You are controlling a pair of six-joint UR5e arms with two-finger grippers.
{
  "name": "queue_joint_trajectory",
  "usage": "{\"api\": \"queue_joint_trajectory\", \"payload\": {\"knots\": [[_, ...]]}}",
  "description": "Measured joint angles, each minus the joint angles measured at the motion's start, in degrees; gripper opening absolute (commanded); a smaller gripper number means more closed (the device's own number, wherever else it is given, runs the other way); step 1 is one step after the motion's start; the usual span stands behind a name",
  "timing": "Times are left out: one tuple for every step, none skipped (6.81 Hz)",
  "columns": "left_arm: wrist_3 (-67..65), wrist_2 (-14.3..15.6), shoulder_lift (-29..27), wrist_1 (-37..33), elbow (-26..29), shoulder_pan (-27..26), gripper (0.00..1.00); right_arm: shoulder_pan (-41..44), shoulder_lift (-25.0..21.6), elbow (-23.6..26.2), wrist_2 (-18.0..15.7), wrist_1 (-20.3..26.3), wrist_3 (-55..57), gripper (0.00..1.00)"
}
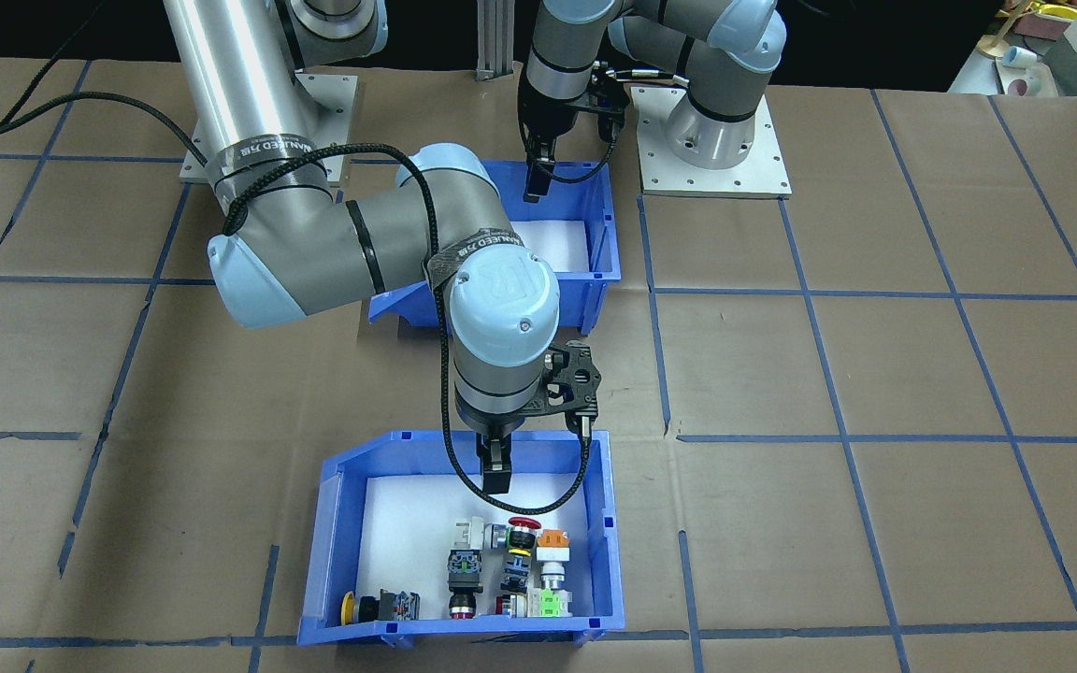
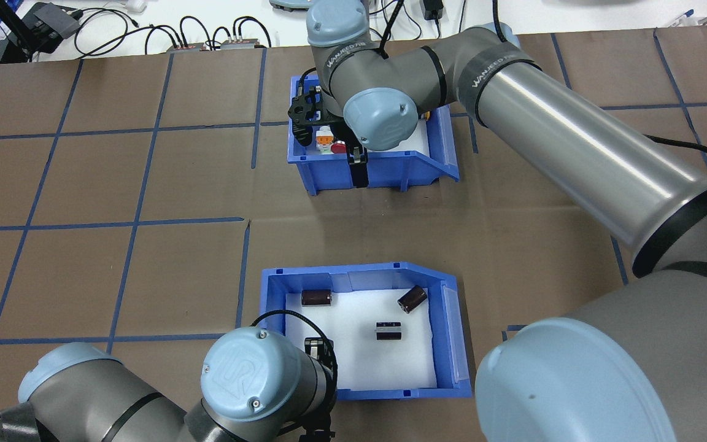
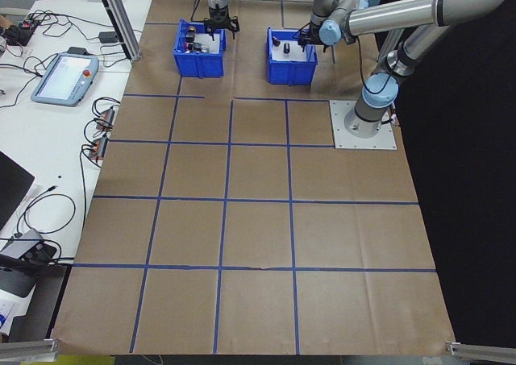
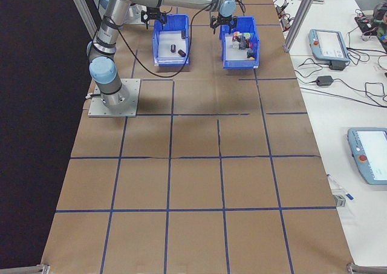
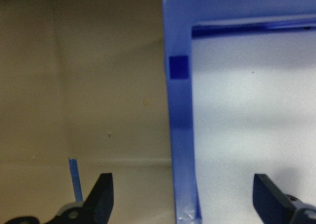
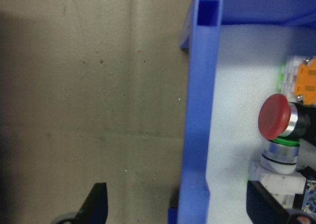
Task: Place battery box in front
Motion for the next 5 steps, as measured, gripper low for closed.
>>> {"api": "queue_joint_trajectory", "payload": {"knots": [[-0.02, -0.20, -0.31, 0.41, -0.46, -0.13, 0.84, -0.09, 0.25, 1.27, 0.15, -3.33, 0.07, 0.95], [-0.08, -1.93, -0.46, 0.51, -0.75, -0.14, 0.83, -0.23, 0.36, 1.51, 0.28, -4.59, 0.17, 0.52], [-0.13, -4.71, -0.46, 0.50, -0.86, -0.13, 0.80, -0.36, 0.28, 1.47, 0.23, -4.91, 0.78, 0.41], [-0.14, -6.11, -0.46, 0.52, -0.90, -0.12, 0.74, -0.37, 0.11, 1.40, 0.05, -4.75, 1.71, 0.35], [-0.11, -6.60, -0.55, 0.53, -0.97, -0.11, 0.63, -0.46, -0.06, 1.33, -0.01, -4.56, 2.15, 0.22]]}}
